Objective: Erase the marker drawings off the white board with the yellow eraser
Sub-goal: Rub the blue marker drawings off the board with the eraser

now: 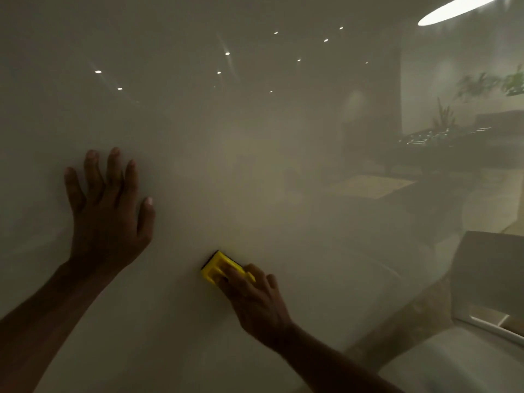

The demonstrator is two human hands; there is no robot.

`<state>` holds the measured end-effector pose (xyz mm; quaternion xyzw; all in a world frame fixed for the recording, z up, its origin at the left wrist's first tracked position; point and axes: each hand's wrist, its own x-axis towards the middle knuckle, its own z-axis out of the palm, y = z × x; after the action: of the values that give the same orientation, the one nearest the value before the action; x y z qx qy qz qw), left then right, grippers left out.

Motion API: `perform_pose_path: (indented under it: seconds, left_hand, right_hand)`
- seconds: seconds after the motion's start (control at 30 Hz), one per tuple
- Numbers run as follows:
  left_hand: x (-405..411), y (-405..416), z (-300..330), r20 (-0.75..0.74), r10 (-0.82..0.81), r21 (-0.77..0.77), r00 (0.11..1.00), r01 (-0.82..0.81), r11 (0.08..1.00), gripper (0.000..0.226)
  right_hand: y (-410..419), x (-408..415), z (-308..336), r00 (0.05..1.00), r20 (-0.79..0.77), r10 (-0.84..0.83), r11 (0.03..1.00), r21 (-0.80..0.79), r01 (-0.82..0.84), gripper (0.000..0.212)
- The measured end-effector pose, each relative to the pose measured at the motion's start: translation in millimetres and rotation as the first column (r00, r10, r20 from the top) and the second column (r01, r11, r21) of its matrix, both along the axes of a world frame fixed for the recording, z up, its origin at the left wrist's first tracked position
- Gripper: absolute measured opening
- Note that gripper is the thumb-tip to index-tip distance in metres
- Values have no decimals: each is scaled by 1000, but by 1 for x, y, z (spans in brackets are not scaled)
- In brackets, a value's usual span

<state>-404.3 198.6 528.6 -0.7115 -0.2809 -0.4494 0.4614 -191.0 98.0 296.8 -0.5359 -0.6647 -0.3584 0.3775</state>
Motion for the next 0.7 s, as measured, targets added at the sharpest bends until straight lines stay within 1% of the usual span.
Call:
perform_pose_path:
  seconds: [0.03,0.07,0.1,0.13,0.17,0.2,0.23,0.27,0.3,0.33,0.37,0.4,0.43,0.47,0.5,0.53,0.57,0.6,0.63,0.67,0.7]
  left_hand:
    - [4,0,1,2,1,3,1000,-1,1000,61]
    - [6,1,3,2,7,5,1000,-7,1000,60]
    - [8,2,3,0,11,6,1000,-11,1000,60]
    - [10,3,3,2,15,10,1000,-15,1000,60]
    - [12,3,3,4,20,11,1000,-20,1000,60]
    - [13,3,3,4,26,9,1000,-26,1000,60]
    - [15,3,3,6,31,7,999,-31,999,60]
    - [17,3,3,9,36,5,999,-36,999,60]
    - [19,3,4,16,38,3,999,-38,999,60]
    - [22,3,4,23,42,1,999,-42,999,61]
    - [25,4,4,27,48,2,998,-48,999,61]
    - [30,4,5,28,51,9,998,-51,999,61]
    - [34,4,5,26,50,20,998,-51,999,61]
    - [39,3,7,21,45,30,999,-46,999,62]
    - [43,3,8,15,36,37,999,-37,999,62]
    - [48,3,10,10,30,42,1000,-30,999,62]
    - [51,4,11,8,26,44,1000,-26,999,62]
    - [53,4,13,7,22,45,1000,-23,999,62]
    - [55,4,14,8,21,46,1000,-21,999,62]
    - [55,4,15,7,19,47,1000,-20,999,62]
    - [54,4,16,8,18,51,1000,-18,999,62]
  right_hand:
    - [0,16,9,999,35,-3,1000,-9,4,71]
    - [2,35,19,1000,4,-29,1000,6,29,68]
    - [3,55,31,992,-105,-72,996,45,77,64]
    - [2,76,43,953,-281,-116,985,87,146,61]
    - [2,95,55,863,-487,-135,971,109,213,59]
    - [1,110,65,732,-671,-122,958,112,263,60]
    - [1,118,73,601,-793,-102,952,98,290,61]
    - [1,118,78,514,-853,-94,947,83,310,63]
    - [1,113,79,501,-860,-99,943,80,324,65]
    - [2,104,76,558,-823,-109,943,92,319,67]
    - [2,91,68,659,-744,-116,954,102,283,70]
    - [1,77,58,775,-622,-111,972,95,216,72]
    - [0,62,48,881,-465,-89,989,65,134,74]
    - [-2,50,39,956,-286,-61,997,20,70,75]
    - [-3,48,33,993,-111,-38,999,-18,37,76]
    - [-3,53,32,1000,17,-18,999,-36,18,74]
    - [-4,61,36,999,53,1,1000,-27,1,71]
    - [-3,73,40,1000,6,4,1000,22,-4,67]
    - [0,88,45,994,-113,-10,996,92,20,61]
    - [2,104,50,953,-299,-46,985,147,93,58]
    - [3,120,56,856,-513,-69,971,162,176,57]
